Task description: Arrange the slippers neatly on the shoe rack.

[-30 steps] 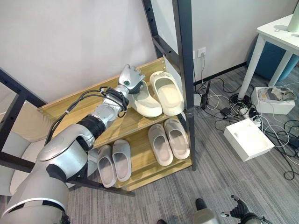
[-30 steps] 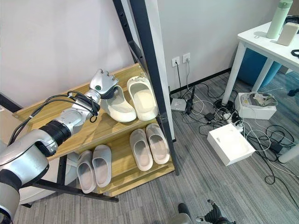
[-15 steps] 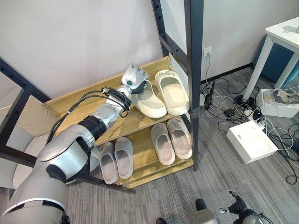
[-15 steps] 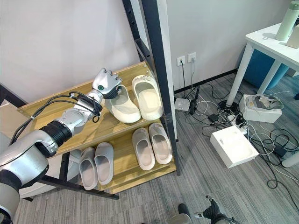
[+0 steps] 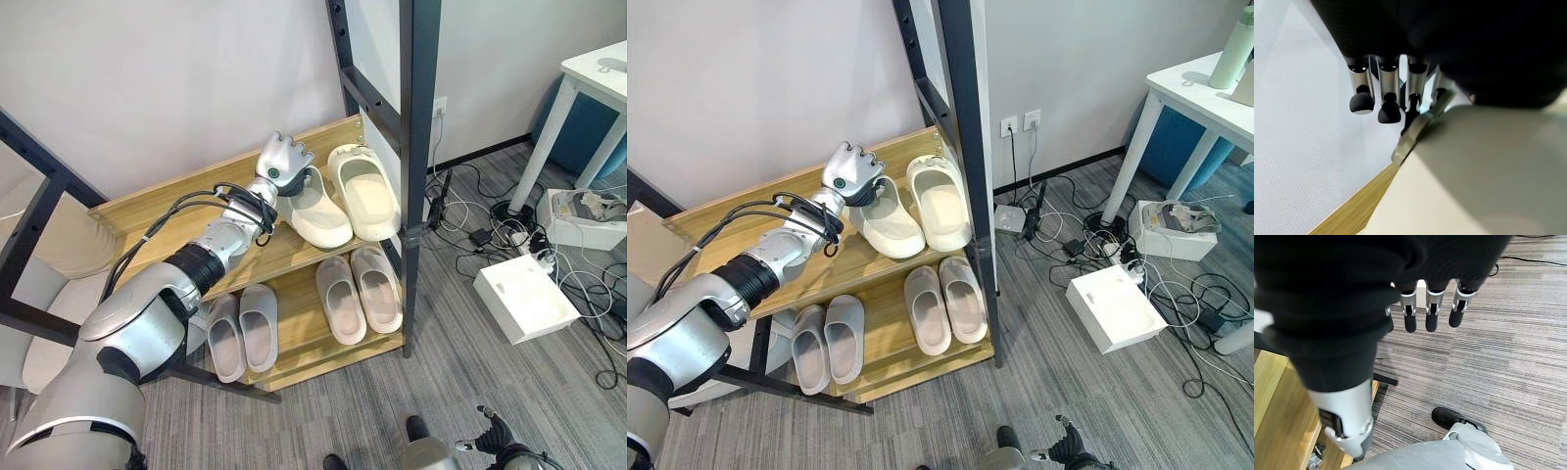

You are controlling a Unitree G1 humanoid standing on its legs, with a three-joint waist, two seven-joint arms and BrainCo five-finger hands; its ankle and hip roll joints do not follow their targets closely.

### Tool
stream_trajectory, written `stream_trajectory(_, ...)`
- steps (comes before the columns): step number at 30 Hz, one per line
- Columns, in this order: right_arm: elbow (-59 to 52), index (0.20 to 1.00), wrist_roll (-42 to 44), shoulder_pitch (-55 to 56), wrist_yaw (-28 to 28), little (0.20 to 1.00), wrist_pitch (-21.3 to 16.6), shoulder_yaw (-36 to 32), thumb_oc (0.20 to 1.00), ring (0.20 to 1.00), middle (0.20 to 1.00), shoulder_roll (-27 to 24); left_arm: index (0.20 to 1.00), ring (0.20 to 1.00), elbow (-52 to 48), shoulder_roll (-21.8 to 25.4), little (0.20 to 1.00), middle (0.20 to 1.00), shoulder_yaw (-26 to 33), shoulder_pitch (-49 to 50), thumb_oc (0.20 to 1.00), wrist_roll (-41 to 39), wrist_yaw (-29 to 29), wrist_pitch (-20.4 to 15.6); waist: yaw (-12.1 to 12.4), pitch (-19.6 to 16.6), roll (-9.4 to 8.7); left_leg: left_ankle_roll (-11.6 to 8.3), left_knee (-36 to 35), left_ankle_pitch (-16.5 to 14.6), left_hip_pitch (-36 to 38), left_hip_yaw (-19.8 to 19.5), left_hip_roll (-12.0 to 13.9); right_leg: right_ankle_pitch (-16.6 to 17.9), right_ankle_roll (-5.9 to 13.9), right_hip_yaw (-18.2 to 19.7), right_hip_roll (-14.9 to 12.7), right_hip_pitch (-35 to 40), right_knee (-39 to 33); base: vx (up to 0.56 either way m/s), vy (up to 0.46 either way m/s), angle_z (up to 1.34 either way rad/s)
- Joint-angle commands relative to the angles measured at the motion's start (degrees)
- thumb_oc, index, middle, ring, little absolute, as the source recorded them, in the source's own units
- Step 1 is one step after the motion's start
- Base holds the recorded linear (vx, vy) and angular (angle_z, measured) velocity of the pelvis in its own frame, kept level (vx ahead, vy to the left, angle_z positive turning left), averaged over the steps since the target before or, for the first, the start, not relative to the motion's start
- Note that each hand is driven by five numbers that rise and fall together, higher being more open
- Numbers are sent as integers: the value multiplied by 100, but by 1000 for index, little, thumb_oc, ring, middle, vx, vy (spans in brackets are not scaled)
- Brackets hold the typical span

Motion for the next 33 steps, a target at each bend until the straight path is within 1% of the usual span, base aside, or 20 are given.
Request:
stream_trajectory(1,91,1000,101,-122,-121,1000,-151,142,1000,1000,1000,163,200,200,42,182,200,200,340,-6,200,-38,159,-43,19,-54,-249,-179,4,-306,271,-207,-229,-340,418,-234,32,161,23,0,0,0)
stream_trajectory(7,91,1000,103,-144,-135,1000,-151,157,1000,1000,1000,190,200,200,41,133,200,200,381,63,200,-52,160,-40,25,-58,-276,-176,4,-318,291,-215,-243,-350,419,-242,33,189,13,0,0,2)
stream_trajectory(8,110,1000,98,-148,-148,1000,-147,155,1000,1000,1000,197,445,445,87,107,445,445,397,87,445,-66,159,-25,25,-59,-277,-175,4,-318,293,-213,-245,-350,420,-238,32,191,13,0,0,0)
stream_trajectory(9,114,1000,88,-156,-157,1000,-141,159,1000,1000,1000,203,1000,1000,153,77,1000,1000,415,106,1000,-75,140,12,18,-57,-278,-175,4,-316,295,-209,-242,-350,420,-233,29,188,16,0,0,0)
stream_trajectory(11,127,1000,92,-166,-182,1000,-126,155,1000,1000,1000,195,1000,1000,328,-57,1000,1000,436,115,1000,-111,105,61,1,-54,-276,-174,4,-319,303,-191,-242,-345,420,-227,25,181,18,0,0,0)
stream_trajectory(15,116,1000,90,-145,-182,1000,-105,137,1000,1000,1000,202,1000,1000,332,-76,1000,1000,484,110,1000,-176,108,56,-13,-60,-271,-171,4,-323,315,-183,-241,-344,419,-216,25,179,19,0,0,0)
stream_trajectory(19,35,1000,70,-109,-182,1000,-73,112,1000,1000,1000,215,1000,1000,249,-17,1000,1000,679,154,1000,-439,94,71,14,-72,-267,-168,4,-328,330,-185,-244,-346,418,-221,19,200,17,0,0,0)
stream_trajectory(20,-13,1000,78,-101,-165,1000,-53,95,1000,1000,1000,227,1000,1000,87,29,1000,1000,845,174,1000,-660,113,31,41,-86,-273,-166,4,-327,330,-193,-246,-351,415,-237,18,216,12,0,0,0)
stream_trajectory(21,-15,1000,78,-101,-164,1000,-52,98,1000,1000,1000,224,1000,1000,77,37,1000,1000,850,180,1000,-663,109,32,37,-86,-271,-166,4,-327,330,-194,-246,-351,415,-238,18,217,12,0,0,0)
stream_trajectory(23,-94,1000,98,-93,-138,1000,-60,100,1000,1000,1000,277,1000,1000,-327,149,1000,1000,1165,187,1000,-1064,279,-37,91,-102,-294,-170,4,-315,323,-224,-245,-350,410,-269,17,230,3,0,0,0)
stream_trajectory(24,-96,1000,98,-94,-137,1000,-59,105,1000,1000,1000,273,1000,1000,-351,166,1000,1000,1176,200,1000,-1067,271,-33,84,-103,-292,-170,4,-315,322,-225,-245,-350,410,-269,17,229,4,0,0,0)
stream_trajectory(28,-207,1000,149,-70,-80,1000,-20,40,1000,1000,1000,362,1000,1000,-1298,357,1000,1000,1815,576,1000,-1961,425,-388,180,-125,-344,-165,4,-297,303,-269,-235,-343,405,-304,9,241,-11,-1,-4,1)
stream_trajectory(29,-232,1000,152,-45,-52,1000,-9,28,1000,1000,1000,372,1000,1000,-1612,407,1000,1000,2051,770,1000,-2273,473,-551,199,-137,-357,-167,4,-300,308,-269,-232,-343,400,-306,10,242,-15,0,0,0)
stream_trajectory(30,-233,1000,152,-45,-52,1000,-8,31,1000,1000,1000,369,1000,1000,-1618,410,1000,1000,2056,776,1000,-2273,471,-550,196,-138,-355,-167,4,-300,308,-269,-232,-343,400,-306,10,242,-15,0,0,0)
stream_trajectory(32,-263,1000,107,3,-5,1000,24,-14,1000,1000,1000,449,1000,1000,-2282,208,1000,1000,2861,1591,1000,-3501,565,-1032,276,-135,-422,-170,4,-320,340,-283,-224,-370,387,-305,13,285,-21,0,0,0)
stream_trajectory(33,-282,1000,89,19,2,1000,49,-21,1000,1000,1000,451,1000,1000,-2430,44,1000,1000,3128,1894,1000,-4020,552,-1169,290,-141,-434,-169,4,-322,349,-284,-219,-374,379,-314,14,293,-23,0,0,0)
